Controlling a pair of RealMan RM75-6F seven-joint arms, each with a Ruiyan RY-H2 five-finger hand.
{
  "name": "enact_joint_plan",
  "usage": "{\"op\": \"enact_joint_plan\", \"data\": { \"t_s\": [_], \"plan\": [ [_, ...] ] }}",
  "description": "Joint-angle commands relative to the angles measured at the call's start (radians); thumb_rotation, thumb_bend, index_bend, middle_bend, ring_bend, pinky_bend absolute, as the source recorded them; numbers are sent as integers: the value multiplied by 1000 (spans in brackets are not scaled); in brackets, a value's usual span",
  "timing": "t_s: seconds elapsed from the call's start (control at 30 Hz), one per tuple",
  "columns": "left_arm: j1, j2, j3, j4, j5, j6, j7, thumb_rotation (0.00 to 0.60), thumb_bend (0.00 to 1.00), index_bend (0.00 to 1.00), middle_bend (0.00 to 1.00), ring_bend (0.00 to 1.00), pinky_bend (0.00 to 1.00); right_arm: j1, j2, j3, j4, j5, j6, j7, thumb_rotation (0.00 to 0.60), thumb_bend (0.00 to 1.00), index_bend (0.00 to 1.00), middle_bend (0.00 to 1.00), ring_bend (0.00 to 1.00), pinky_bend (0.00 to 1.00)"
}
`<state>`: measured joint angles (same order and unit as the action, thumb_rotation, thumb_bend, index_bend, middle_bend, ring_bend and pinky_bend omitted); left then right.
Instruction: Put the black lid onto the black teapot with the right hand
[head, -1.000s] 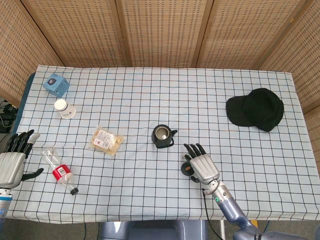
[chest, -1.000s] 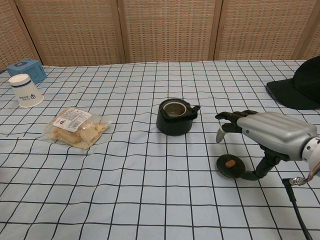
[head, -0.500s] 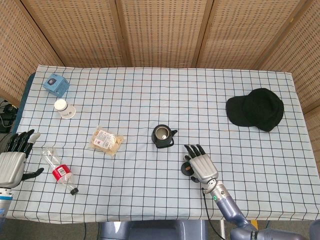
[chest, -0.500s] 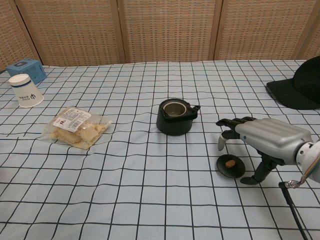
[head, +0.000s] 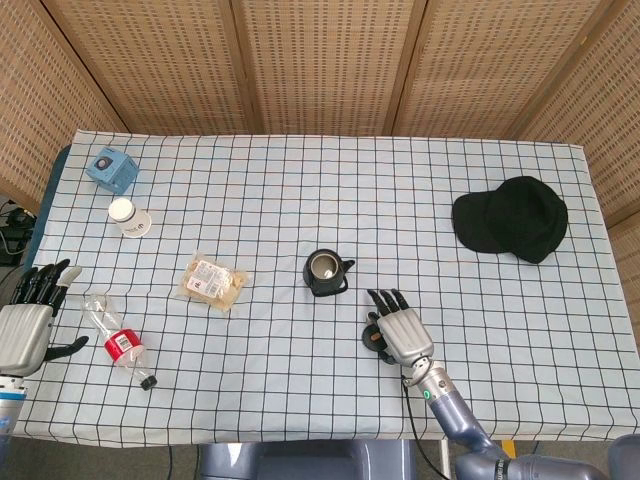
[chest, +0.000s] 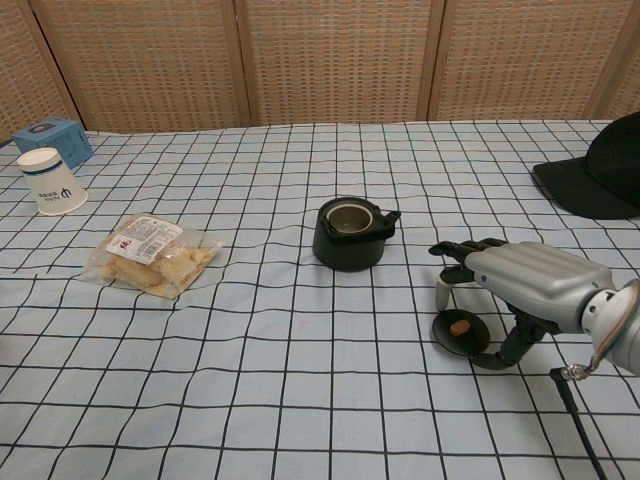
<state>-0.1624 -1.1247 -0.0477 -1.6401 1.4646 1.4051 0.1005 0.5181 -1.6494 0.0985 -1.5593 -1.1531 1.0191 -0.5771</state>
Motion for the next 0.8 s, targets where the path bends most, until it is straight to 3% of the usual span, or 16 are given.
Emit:
{"op": "enact_joint_plan", "data": {
  "t_s": [0.03,0.57,0.8],
  "plan": [
    [0,0,0,0,0,-1,0,600,63,0,0,0,0,3,-4,-1,4,4,-1,5,600,466,439,0,0,0],
    [1,1,4,-3,8,6,1,600,62,0,0,0,0,2,35,5,-94,-60,87,11,600,488,482,21,0,0],
    [1,2,1,-2,2,3,-4,600,63,0,0,0,0,17,90,45,-188,-64,121,-29,600,487,480,21,0,0]
  ]
}}
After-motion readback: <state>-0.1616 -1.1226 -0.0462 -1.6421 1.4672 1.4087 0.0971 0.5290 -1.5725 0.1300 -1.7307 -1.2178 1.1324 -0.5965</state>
